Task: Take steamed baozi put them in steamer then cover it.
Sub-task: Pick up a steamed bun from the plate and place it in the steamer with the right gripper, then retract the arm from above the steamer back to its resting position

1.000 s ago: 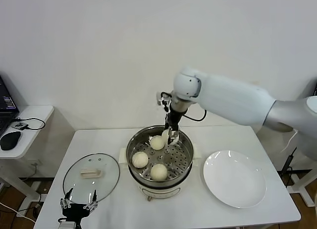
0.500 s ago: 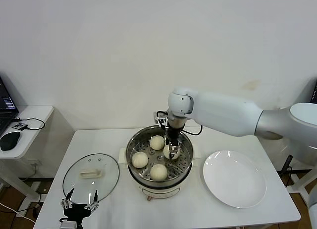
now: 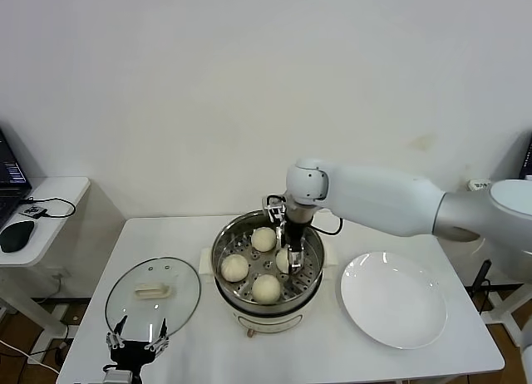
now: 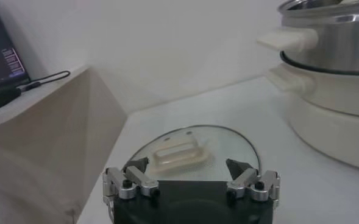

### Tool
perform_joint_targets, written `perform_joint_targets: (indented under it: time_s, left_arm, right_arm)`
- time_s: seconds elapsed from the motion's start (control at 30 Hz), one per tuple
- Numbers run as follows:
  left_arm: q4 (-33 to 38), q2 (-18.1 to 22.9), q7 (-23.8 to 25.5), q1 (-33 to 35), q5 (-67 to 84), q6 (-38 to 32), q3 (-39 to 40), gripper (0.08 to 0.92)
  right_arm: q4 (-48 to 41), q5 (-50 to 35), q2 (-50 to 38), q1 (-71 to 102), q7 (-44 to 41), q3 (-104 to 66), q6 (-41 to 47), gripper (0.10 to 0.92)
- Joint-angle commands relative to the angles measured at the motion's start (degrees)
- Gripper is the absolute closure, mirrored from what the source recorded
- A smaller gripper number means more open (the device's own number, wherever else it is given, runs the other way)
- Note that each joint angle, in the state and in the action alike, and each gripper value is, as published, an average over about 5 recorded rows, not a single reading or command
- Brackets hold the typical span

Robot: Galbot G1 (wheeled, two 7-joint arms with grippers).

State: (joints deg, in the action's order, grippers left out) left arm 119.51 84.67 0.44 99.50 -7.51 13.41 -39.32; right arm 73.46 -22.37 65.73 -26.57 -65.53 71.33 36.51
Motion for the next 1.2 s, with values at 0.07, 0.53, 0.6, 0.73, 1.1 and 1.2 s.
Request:
perform_joint_targets:
  time_s: [0.07,0.53,0.6,0.73,1.1,1.2]
  left_arm:
    - [0.45,-0.08,0.05,-0.23,0.02,-0.09,0.04,0.177]
    - [-2.93,-1.39,-4.84,-4.15,2.36,-11.68,0.24,0.177]
    - [-4.00,-2.02,-5.46,-4.95,2.49,-12.50,0.56,0.177]
    - [-5.84,-3.51,-3.98,-5.82,-1.35,-13.98,0.40,0.177]
    - [-10.24,-4.76,-3.35,-8.48,-18.08,-20.38,0.62,0.177]
    - [-11.19,-5.31,-3.48,-9.61,-22.80,-20.89,0.10,0.177]
  right_arm:
    - [5.40,-1.49,-9.20,-2.36,1.00,-9.08,0.65,0.203]
    - [23.07,-21.57,-30.05,30.82,55.47,-51.76,-12.97,0.203]
    - [26.30,-21.98,-31.79,41.90,59.02,-61.87,-13.57,0.203]
    - [31.85,-21.66,-31.41,63.96,64.03,-82.33,-15.42,0.203]
    - [37.80,-13.83,-8.50,101.55,60.79,-113.74,-26.12,0.203]
    - [36.98,-9.57,-1.82,106.01,59.13,-115.76,-32.53,0.203]
